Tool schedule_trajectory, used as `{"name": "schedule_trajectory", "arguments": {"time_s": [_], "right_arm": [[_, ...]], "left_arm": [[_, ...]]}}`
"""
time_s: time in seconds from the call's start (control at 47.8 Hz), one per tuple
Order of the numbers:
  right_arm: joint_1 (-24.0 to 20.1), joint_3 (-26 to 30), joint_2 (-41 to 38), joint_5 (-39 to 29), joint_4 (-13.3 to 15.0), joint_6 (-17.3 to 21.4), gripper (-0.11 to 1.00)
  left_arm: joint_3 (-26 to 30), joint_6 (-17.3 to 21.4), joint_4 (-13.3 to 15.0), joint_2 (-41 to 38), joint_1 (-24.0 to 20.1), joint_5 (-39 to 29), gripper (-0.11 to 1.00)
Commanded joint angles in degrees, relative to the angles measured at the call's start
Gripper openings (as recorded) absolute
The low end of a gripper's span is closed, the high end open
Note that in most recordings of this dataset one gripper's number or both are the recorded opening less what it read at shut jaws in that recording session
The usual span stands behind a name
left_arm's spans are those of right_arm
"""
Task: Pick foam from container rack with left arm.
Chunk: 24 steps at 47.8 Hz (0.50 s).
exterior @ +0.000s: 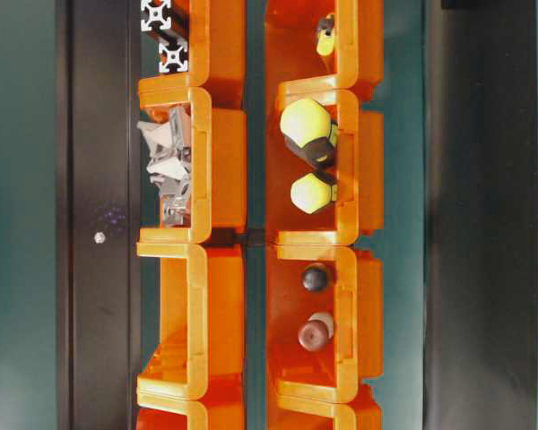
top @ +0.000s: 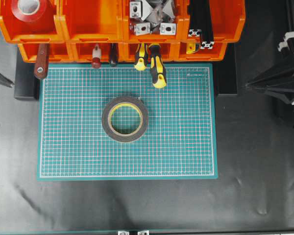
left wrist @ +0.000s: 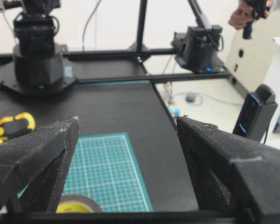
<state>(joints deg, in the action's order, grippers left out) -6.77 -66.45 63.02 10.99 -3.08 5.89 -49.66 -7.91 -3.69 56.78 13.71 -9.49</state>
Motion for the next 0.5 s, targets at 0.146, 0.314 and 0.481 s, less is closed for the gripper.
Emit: {"name": "schedule_trajectory", "arguments": {"time_s": [0.146, 0.314, 0.481], "right_arm": [[-0.09, 1.41, -0.79, 0.70, 0.00, 0.09, 0.00], [-0.09, 1.41, -0.79, 0.62, -0.09, 0.00, 0.00], [-0.18, 1.32, -0.79, 0.79, -0.09, 0.00, 0.00]], "left_arm": [[-0.09, -0.18, -0.18, -0.18, -0.79, 0.09, 0.81], [-0.18, -0.18, -0.18, 0.09, -1.14, 0.09, 0.81], [-0.35, -0.26, -0.18, -0.09, -1.14, 0.18, 0.81]]}}
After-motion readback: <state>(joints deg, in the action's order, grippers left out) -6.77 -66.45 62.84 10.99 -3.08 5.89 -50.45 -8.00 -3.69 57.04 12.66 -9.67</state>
